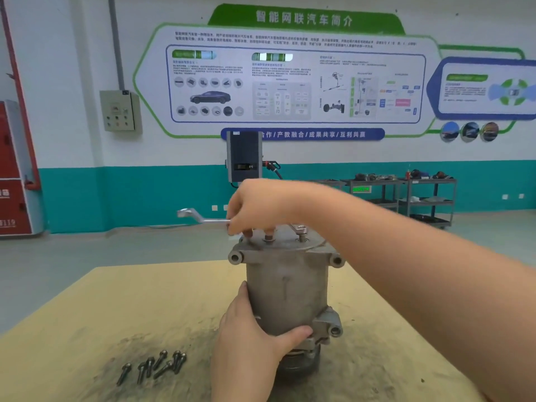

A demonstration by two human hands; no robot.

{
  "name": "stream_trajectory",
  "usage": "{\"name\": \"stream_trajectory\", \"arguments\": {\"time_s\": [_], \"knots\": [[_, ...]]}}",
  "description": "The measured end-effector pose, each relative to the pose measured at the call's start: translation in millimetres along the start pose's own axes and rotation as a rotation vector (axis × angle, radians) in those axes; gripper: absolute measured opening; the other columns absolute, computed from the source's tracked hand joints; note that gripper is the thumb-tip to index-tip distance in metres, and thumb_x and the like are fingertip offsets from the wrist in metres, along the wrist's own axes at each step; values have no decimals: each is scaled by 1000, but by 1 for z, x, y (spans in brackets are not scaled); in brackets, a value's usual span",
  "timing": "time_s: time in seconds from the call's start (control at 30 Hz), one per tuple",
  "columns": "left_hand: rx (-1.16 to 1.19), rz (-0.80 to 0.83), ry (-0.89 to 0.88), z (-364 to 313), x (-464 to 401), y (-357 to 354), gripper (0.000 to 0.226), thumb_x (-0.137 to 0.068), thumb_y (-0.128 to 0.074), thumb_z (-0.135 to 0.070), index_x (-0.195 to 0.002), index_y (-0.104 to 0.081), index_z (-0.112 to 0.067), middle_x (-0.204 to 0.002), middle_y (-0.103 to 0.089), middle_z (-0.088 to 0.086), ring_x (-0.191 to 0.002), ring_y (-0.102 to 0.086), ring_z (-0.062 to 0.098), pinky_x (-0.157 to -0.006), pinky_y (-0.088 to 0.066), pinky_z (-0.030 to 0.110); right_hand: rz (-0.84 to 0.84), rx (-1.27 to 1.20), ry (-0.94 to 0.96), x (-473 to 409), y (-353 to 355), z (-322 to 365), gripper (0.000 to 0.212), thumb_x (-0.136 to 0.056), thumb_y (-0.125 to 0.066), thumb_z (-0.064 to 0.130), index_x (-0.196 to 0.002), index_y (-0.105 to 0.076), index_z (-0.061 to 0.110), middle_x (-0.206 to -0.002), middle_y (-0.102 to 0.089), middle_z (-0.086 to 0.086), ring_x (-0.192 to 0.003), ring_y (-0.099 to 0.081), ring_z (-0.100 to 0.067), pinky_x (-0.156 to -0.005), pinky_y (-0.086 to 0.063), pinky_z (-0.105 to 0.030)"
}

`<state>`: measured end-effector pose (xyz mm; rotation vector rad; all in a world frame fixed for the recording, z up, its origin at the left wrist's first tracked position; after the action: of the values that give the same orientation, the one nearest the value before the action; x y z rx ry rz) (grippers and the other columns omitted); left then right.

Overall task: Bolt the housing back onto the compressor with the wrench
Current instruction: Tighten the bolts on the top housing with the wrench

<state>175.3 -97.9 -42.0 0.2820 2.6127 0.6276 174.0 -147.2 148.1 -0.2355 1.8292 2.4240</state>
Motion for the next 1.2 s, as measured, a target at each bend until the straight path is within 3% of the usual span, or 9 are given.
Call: {"name": "stream_trajectory", "arguments": {"time_s": [0.17, 0.33, 0.47, 0.53, 0.67, 0.83, 1.03, 1.13, 1.2], "knots": [[-54, -17, -19, -2, 4, 5, 131, -28, -63, -85, -146, -34, -35, -129, -54, -19, -119, -52, 10, -98, -49, 36, 360, -929, -541, -18, -25, -69, 14, -97, -55, 8, -92, -62, -5, -69, -60, -10, -38, -44, -4, -33, -37, -10], [-112, -46, -9, -5, 5, 10, 130, -29, -60, -89, -145, -34, -36, -132, -54, -18, -128, -48, 16, -107, -43, 39, -46, -1658, -684, 20, -14, -147, 13, -92, -50, -7, -104, -57, -9, -71, -63, -25, -48, -42, -3, -62, -43, -3], [-75, -62, -21, -8, 10, 11, 130, -31, -59, -90, -147, -32, -37, -132, -53, -19, -127, -47, 13, -108, -43, 40, -295, -1897, -533, 86, -13, -168, 33, -72, -57, -11, -104, -60, -2, -74, -67, -23, -41, -54, -10, -39, -48, -14], [-49, -85, -46, -9, 11, 12, 124, -35, -65, -88, -145, -34, -38, -126, -54, -22, -120, -49, 10, -100, -47, 37, -461, -1789, -343, 117, -7, -165, 28, -73, -60, -4, -96, -67, 10, -80, -72, -8, -60, -62, -16, -48, -52, -23], [-48, -88, -55, -5, 12, 9, 119, -41, -74, -82, -144, -34, -37, -125, -53, -22, -114, -52, 6, -94, -50, 33, -752, -823, 102, 170, 17, -102, 35, -85, -57, 0, -70, -72, 27, -84, -71, 10, -83, -64, -9, -74, -51, -25], [12, -48, -58, -5, 8, 6, 122, -36, -71, -79, -144, -38, -32, -129, -54, -18, -115, -53, 6, -94, -49, 33, -371, 72, 358, 130, 16, 13, 13, -82, -59, 28, -86, -71, 29, -75, -61, 19, -77, -55, 2, -67, -40, -12], [6, -44, -38, 0, 6, 3, 124, -38, -74, -79, -147, -34, -34, -133, -51, -20, -119, -52, 6, -97, -49, 34, 4, 125, 191, -12, -5, 18, 9, -86, -64, 27, -87, -72, 23, -72, -70, 10, -62, -57, 0, -60, -48, -19], [-34, -44, -37, -1, 4, 5, 128, -36, -73, -81, -148, -30, -36, -135, -48, -22, -122, -49, 5, -99, -48, 32, 57, 56, -86, -55, -4, -48, 15, -86, -64, 21, -87, -72, 9, -79, -68, -4, -63, -56, -11, -64, -53, -25], [-43, -52, -47, -2, 5, 7, 128, -35, -72, -82, -147, -30, -37, -134, -48, -24, -122, -49, 4, -100, -48, 32, 57, -119, -334, -48, -2, -106, 11, -86, -63, 15, -83, -67, 6, -68, -58, -4, -44, -48, -10, -45, -44, -19]]}}
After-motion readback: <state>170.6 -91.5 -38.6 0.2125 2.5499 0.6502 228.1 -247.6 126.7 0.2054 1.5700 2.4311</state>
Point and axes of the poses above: each hand's wrist, its own x-axis away from the middle knuckle, its own y-axis out of the back of the hand, z = x × y, the point moved 9 cm from there along -x, towards the middle knuckle
